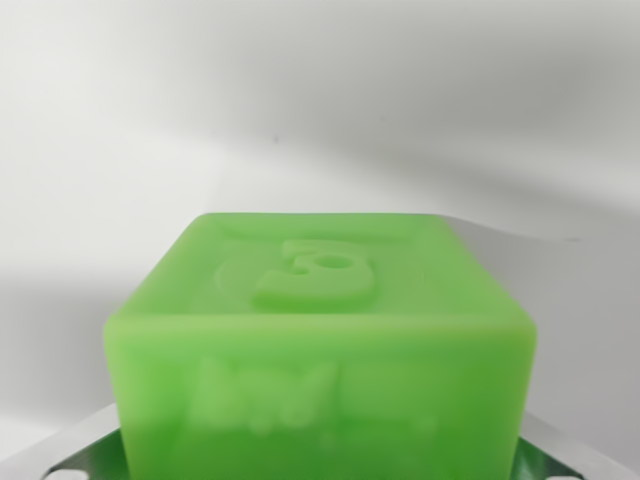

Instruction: Stack cube

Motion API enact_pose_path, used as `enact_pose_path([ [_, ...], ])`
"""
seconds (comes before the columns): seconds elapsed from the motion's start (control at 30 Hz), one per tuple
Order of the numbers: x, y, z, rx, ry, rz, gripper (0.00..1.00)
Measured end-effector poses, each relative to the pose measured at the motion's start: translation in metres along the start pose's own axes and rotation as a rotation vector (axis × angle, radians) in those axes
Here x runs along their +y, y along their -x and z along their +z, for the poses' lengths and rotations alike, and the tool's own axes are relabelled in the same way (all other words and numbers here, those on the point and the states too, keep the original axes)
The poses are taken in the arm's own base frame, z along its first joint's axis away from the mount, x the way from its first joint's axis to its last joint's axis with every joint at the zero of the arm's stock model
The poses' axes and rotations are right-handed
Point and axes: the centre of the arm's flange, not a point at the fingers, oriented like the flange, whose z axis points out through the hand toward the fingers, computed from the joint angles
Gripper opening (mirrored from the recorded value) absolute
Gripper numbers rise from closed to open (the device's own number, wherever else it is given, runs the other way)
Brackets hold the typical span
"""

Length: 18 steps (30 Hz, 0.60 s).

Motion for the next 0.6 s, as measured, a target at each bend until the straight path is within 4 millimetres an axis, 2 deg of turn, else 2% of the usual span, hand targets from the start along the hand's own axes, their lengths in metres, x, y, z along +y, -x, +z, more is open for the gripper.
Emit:
enact_pose_path([
  [0.6,-0.0005,-0.0007,-0.0065,0.003,-0.002,0.0,0.0],
])
